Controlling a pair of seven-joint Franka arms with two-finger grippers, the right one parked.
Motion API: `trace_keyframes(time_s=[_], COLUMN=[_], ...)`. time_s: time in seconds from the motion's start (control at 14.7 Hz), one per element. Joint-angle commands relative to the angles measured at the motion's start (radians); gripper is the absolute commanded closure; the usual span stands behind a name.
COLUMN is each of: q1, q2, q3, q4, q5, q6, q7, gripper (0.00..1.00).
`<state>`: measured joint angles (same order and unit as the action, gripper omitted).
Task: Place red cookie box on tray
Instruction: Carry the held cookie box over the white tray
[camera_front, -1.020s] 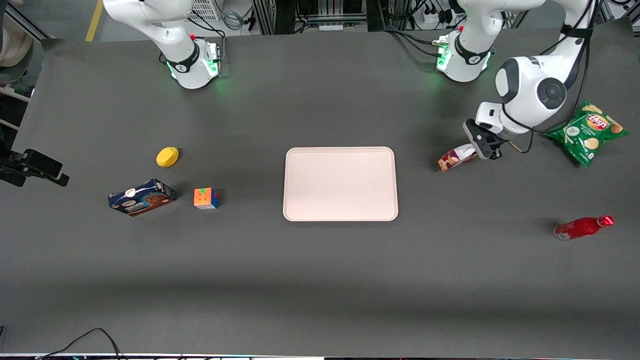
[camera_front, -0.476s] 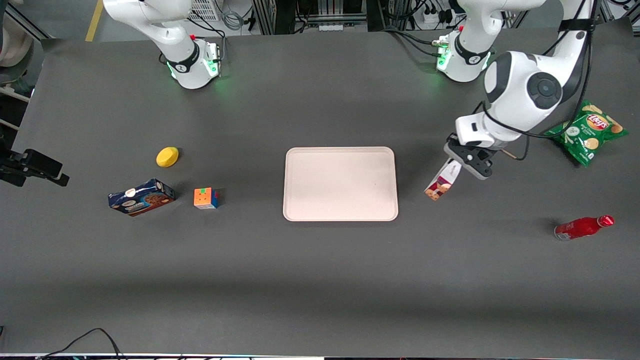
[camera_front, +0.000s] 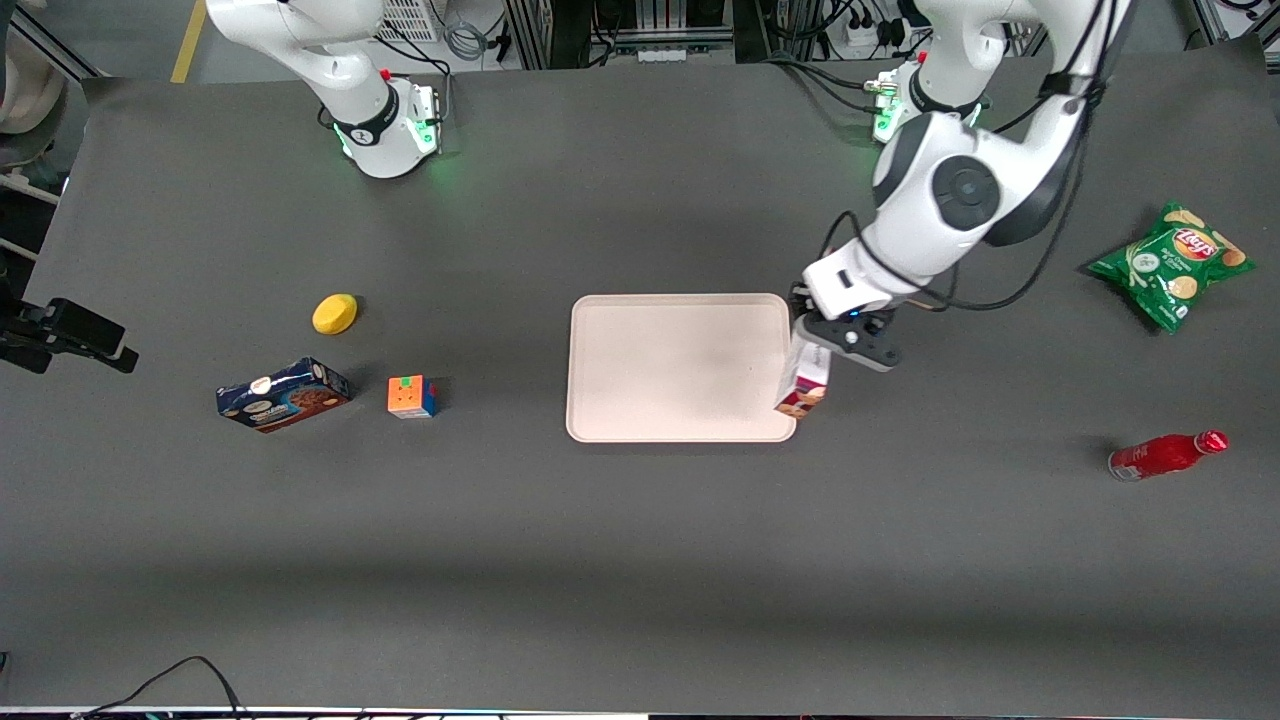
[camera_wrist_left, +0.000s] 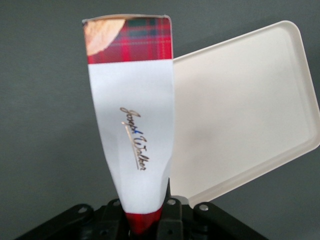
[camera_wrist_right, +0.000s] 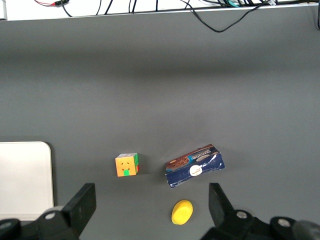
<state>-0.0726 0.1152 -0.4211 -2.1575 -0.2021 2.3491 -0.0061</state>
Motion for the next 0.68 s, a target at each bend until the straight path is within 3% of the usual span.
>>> trace_keyframes(time_s=[0.0,0.27,0.61], q1=[-0.025,-0.058,-0.076], q2=[0.112,0.195,0.244], q3=[-0.021,-0.021,-0.021], q4=[0.028,-0.008,-0.01], q5=[0.024,0.107,0.251], q6=[0.088,0.203,0.219], q7=[-0.165,-0.337,-0.501], gripper=[0.89,0.89,0.88])
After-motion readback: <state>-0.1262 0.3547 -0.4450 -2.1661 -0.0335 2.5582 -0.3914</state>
